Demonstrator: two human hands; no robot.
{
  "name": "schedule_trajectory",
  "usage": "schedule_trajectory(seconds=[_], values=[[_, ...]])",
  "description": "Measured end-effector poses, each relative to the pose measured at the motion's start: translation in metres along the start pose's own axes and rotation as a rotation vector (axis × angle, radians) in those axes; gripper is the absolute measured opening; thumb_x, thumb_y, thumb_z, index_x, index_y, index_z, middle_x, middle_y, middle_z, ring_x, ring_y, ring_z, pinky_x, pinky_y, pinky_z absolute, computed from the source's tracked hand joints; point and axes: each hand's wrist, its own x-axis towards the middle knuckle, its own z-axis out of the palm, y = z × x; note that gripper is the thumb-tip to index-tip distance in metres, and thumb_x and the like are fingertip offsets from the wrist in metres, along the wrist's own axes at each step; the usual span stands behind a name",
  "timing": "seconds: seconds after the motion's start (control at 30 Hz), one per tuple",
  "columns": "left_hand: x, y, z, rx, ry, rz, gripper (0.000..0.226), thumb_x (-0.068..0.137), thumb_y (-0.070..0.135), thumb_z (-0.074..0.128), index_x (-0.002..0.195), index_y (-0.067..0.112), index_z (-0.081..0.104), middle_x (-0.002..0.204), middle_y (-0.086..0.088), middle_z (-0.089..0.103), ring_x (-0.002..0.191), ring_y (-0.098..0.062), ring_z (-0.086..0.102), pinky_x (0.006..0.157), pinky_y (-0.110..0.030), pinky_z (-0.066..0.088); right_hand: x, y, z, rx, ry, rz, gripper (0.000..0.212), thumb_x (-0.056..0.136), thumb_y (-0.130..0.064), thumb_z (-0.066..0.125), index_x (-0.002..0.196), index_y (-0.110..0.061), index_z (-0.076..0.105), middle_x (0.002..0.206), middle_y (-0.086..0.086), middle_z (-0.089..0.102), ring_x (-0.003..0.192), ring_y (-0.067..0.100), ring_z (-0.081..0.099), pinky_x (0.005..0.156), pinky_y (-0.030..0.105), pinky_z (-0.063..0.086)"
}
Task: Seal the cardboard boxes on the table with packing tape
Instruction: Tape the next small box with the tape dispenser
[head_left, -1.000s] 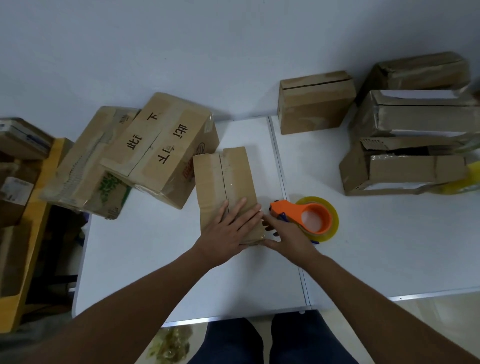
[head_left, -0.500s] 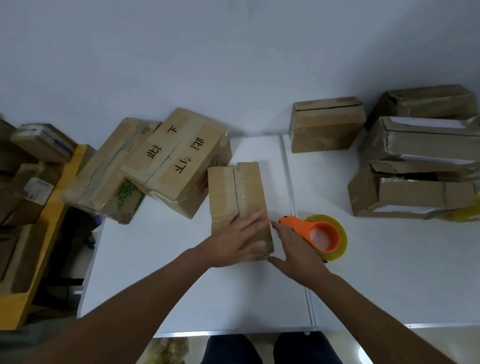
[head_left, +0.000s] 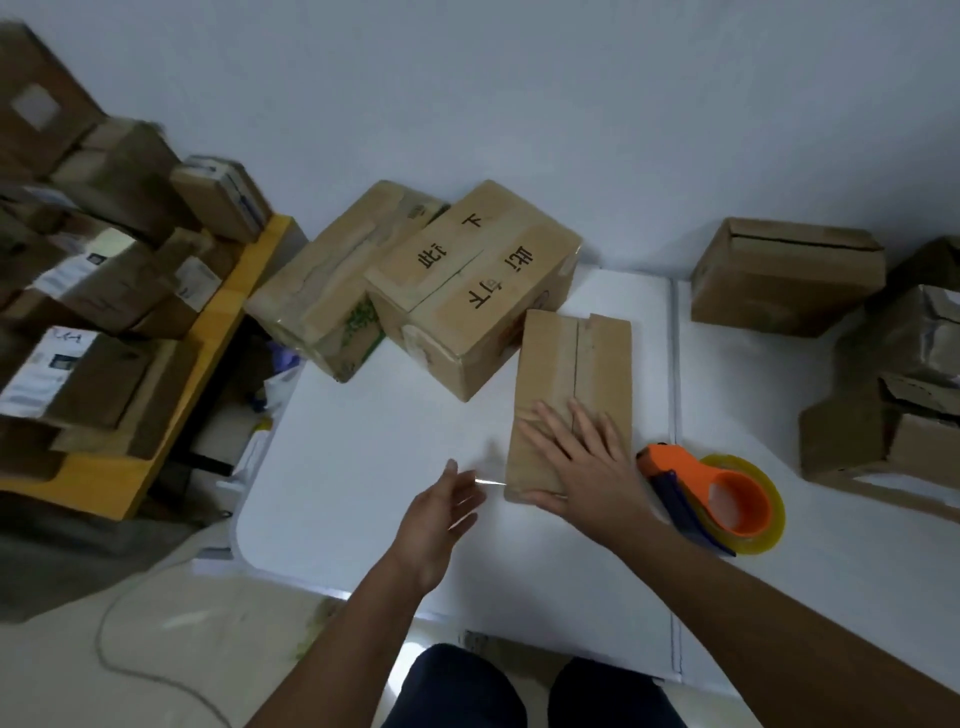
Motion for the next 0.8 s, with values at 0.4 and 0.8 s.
schedule_trajectory(seconds=[0.4, 0.8], values=[[-0.002, -0.012, 0.008, 0.012, 0.052, 0.236, 0.011, 0.093, 0.018, 0.068, 0.095, 0.008, 0.073, 0.084, -0.003, 0.069, 0.086, -0.017, 0.061, 0.097, -0.035, 0.05, -0.011, -0.016, 0.012, 0.001, 0.089, 0.081, 0.08, 0.089, -0.075, 0.031, 0.154, -0.03, 0.023, 0.163, -0.004, 0.015, 0.15, 0.031, 0.012, 0.117, 0.056, 0.015], [0.014, -0.02, 0.039, 0.265, 0.152, 0.309, 0.012, 0.101, 0.02, 0.055, 0.092, 0.017, 0.063, 0.094, 0.005, 0.068, 0.09, -0.011, 0.061, 0.081, -0.021, 0.046, -0.01, -0.015, 0.015, -0.004, 0.07, 0.097, 0.081, 0.088, -0.076, 0.029, 0.155, -0.032, 0.015, 0.164, -0.005, 0.008, 0.15, 0.029, 0.006, 0.118, 0.055, 0.012]])
